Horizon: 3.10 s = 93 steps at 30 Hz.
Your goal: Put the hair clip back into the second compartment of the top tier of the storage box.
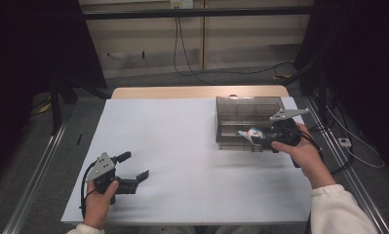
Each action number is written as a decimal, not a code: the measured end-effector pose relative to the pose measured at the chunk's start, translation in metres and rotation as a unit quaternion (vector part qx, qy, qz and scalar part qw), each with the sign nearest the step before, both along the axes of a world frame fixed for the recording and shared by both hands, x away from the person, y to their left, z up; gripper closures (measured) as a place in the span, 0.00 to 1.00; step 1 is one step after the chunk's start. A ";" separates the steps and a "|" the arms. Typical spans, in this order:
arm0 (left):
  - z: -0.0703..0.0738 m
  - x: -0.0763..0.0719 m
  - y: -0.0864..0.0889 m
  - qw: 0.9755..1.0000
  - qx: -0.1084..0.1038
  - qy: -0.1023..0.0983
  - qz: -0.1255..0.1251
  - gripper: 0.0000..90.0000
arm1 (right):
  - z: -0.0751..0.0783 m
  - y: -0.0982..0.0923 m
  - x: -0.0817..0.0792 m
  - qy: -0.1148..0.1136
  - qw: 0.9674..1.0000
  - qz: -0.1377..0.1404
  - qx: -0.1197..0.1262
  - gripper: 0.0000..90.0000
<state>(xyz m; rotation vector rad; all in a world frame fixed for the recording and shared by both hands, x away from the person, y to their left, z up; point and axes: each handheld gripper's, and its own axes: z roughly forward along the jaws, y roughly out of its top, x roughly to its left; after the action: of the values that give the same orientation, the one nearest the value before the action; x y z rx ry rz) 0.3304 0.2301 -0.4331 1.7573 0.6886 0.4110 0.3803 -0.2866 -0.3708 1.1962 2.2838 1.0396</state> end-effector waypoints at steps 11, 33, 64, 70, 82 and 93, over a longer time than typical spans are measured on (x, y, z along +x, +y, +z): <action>0.000 0.000 0.000 1.000 0.000 0.000 0.000 0.04 | 0.006 0.003 0.000 -0.005 1.000 0.004 0.004 0.45; 0.000 0.000 0.001 1.000 -0.005 0.004 0.000 0.04 | 0.006 0.010 -0.001 -0.001 1.000 -0.005 0.022 0.21; 0.001 -0.001 0.001 1.000 -0.005 0.005 0.001 0.04 | 0.010 0.036 -0.014 -0.010 0.999 0.030 0.043 0.15; 0.001 -0.002 0.001 1.000 -0.004 0.005 0.001 0.04 | 0.011 0.044 -0.017 -0.011 0.998 0.043 0.048 0.15; 0.001 -0.001 0.001 1.000 -0.006 0.005 0.001 0.04 | 0.013 0.059 -0.027 -0.015 0.996 0.070 0.058 0.15; 0.001 -0.002 0.001 1.000 -0.006 0.004 0.001 0.04 | 0.011 0.069 -0.036 -0.014 0.993 0.092 0.066 0.15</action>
<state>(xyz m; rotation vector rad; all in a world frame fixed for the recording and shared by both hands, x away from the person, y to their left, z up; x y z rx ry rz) 0.3289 0.2312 -0.4322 1.7492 0.6966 0.4000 0.3448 -0.2174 -0.3598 1.0263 2.3717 1.2832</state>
